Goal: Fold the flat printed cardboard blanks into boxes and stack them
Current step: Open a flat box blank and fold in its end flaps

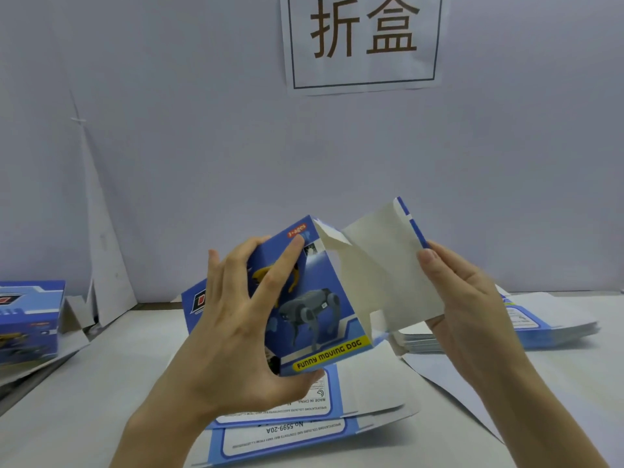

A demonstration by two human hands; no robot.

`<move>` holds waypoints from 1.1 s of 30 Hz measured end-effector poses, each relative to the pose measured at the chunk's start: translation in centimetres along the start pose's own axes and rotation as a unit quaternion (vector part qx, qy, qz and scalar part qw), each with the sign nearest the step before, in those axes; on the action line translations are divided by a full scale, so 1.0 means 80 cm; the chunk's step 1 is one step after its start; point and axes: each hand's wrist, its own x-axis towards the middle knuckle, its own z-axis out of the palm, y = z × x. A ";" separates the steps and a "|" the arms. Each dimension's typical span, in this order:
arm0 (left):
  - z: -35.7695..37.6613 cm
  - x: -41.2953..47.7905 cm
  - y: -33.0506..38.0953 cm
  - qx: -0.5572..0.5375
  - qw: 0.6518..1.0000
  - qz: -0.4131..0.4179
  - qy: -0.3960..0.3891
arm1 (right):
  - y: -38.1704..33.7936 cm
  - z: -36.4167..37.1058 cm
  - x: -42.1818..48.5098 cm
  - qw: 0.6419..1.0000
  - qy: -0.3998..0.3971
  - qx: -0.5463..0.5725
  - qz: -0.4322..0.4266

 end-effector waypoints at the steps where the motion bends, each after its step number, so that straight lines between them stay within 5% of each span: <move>1: 0.001 0.000 0.000 0.008 1.000 0.002 -0.004 | 0.000 0.002 -0.001 1.000 -0.010 0.004 0.000; 8: 0.008 0.002 0.002 0.080 0.997 0.019 0.011 | 0.005 0.024 -0.010 0.992 0.049 -0.076 -0.088; 13: 0.013 0.006 0.013 0.091 0.995 0.007 0.029 | 0.017 0.053 -0.027 0.991 -0.055 -0.072 -0.103; 21: 0.009 0.005 0.013 0.104 0.993 -0.004 0.047 | 0.021 0.056 -0.031 0.984 -0.038 -0.129 -0.120; 33: 0.015 0.004 0.016 0.135 0.990 0.014 0.044 | 0.023 0.054 -0.033 0.973 -0.166 -0.135 -0.092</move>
